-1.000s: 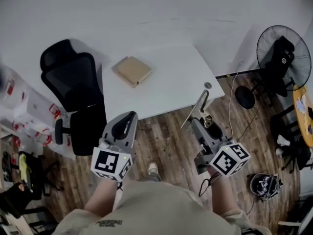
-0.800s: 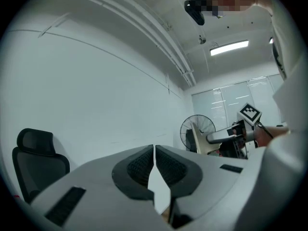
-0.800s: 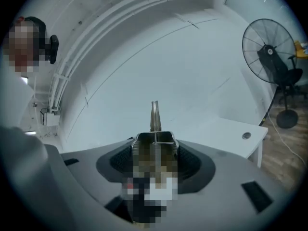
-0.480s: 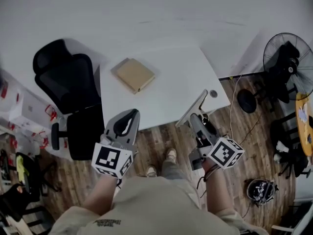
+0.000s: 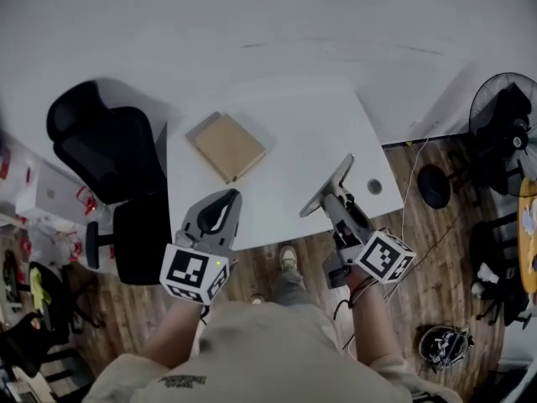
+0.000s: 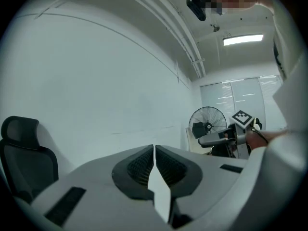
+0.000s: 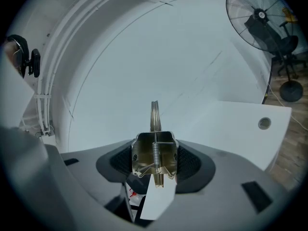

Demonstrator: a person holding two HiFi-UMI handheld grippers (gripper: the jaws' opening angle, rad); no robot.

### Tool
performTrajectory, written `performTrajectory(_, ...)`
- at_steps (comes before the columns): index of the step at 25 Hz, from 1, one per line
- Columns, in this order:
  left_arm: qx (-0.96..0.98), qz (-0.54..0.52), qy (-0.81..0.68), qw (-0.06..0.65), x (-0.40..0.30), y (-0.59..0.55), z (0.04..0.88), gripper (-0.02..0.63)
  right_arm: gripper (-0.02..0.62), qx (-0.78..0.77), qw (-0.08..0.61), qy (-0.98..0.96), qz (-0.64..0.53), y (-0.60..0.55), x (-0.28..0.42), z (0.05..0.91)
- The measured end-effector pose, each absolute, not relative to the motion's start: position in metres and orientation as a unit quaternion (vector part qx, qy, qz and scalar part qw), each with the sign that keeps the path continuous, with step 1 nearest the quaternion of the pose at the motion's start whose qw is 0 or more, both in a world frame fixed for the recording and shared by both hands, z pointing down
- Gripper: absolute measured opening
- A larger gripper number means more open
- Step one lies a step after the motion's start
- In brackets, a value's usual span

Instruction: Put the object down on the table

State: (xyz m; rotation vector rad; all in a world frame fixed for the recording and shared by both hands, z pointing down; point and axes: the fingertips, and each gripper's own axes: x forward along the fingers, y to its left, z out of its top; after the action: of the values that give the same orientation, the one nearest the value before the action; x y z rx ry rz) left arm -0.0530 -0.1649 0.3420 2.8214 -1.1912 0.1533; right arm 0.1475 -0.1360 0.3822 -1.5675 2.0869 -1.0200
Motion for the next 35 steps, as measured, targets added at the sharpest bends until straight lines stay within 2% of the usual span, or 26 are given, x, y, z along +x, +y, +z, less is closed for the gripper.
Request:
performTrajectory(18,0.875,0.109,-0.462,0.093,0.013,-0.327,0.4,0.031,0.239,-0.482,0.129,0.725,-0.475,-0.337,0.187,0.469)
performTrajectory(35,0.853,0.142,-0.484,0.136,0.008,-0.412,0.458,0.031,0.239,-0.455,0.086,0.689,-0.558,-0.453,0.173,0.565)
